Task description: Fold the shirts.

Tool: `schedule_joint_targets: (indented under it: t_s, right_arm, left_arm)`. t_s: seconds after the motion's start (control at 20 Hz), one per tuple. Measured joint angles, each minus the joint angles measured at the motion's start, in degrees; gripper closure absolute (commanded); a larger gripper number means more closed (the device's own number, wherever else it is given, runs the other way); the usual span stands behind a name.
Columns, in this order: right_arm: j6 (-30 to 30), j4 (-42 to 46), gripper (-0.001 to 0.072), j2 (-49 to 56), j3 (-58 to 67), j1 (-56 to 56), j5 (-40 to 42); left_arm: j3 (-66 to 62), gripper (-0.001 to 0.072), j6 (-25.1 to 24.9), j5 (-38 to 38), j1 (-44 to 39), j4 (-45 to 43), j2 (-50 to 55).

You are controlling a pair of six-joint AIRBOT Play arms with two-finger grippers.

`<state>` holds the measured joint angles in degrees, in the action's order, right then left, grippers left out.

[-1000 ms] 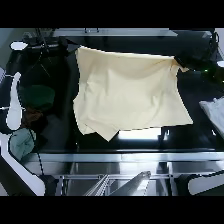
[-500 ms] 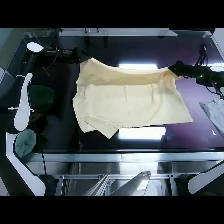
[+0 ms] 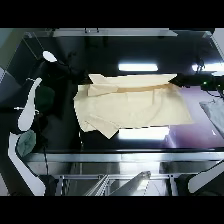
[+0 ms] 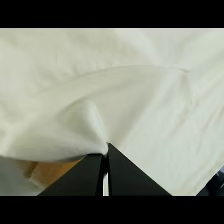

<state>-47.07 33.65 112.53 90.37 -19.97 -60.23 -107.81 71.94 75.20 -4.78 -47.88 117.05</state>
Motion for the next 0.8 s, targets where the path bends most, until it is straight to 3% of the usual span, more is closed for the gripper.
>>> schedule_joint_targets:
  t_s: [0.1, 0.15, 0.2, 0.25, 0.3, 0.6, 0.8]
  right_arm:
    - [-0.04, 0.46, 0.0671, 0.02, 0.0, -0.02, -2.58]
    - [-0.11, 0.66, 0.046, 0.02, 0.0, -0.04, -3.89]
    - [-0.26, 0.85, 0.0276, 0.02, 0.0, -0.11, -5.03]
    - [-0.39, 0.9, 0.0259, 0.02, 0.0, -0.26, -6.1]
    - [-1.16, 0.92, 0.0259, 0.0, 0.02, -0.48, -7.17]
    - [-6.91, 3.76, 0.0259, -2.89, 0.02, -6.62, -17.0]
    - [-11.19, 8.09, 0.025, -6.58, -2.78, -15.63, -24.96]
  left_arm:
    - [0.31, 0.0693, 1.2, 1.99, -0.11, -0.68, 0.0]
    - [-0.2, 0.0659, 1.64, 3.32, -0.15, -0.83, 0.0]
    - [-1.05, 0.0366, 2.01, 5.03, -0.2, -0.98, -0.02]
    - [-1.81, 0.0031, 2.51, 6.75, -0.22, -1.2, -0.04]
    - [-2.67, -0.0009, 3.23, 8.52, -0.17, -1.38, -0.04]
    - [-8.11, -0.0007, 11.1, 18.88, 4.83, -2.08, -1.33]
    - [6.27, -0.0006, 12.02, 22.16, 9.09, -2.25, -10.97]
